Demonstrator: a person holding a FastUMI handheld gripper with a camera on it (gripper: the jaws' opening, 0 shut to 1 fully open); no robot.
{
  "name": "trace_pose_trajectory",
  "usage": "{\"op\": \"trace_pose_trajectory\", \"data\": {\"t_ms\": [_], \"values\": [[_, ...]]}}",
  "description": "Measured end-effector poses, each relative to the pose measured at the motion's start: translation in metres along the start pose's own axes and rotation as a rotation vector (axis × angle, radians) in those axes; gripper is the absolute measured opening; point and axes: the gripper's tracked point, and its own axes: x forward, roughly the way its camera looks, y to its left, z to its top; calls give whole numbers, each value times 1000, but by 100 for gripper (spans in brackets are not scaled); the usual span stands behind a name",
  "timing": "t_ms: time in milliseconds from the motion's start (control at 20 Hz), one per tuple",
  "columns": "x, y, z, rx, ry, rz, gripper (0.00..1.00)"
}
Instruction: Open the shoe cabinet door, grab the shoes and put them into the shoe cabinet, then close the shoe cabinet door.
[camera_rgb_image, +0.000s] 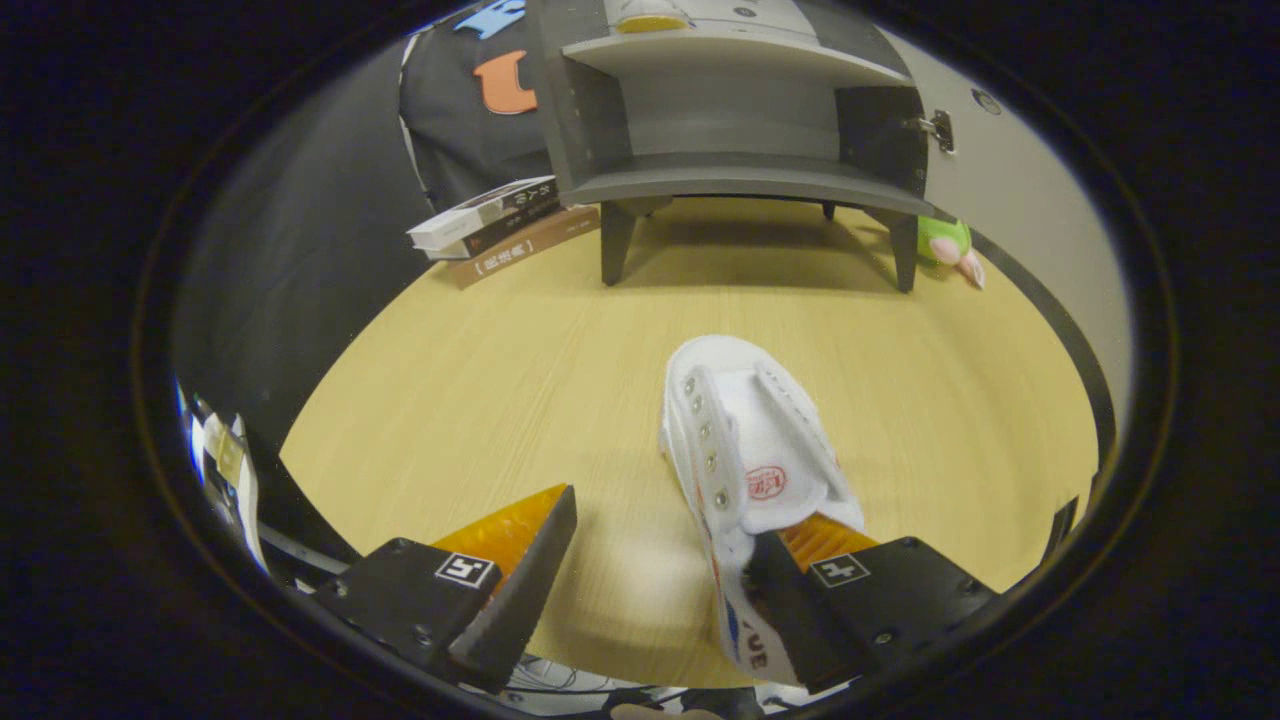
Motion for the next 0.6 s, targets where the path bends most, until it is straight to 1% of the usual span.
{"op": "trace_pose_trajectory", "data": {"t_ms": [150,250,350,450,500,550,600], "values": [[7,-1,6,8,-9,16,97],[10,-5,9,7,-13,19,93],[12,-8,13,24,-26,14,82],[14,-12,15,35,-42,-4,55],[16,-8,15,49,-45,17,41],[17,-4,17,56,-53,27,36],[19,-3,15,52,-50,33,26]]}}
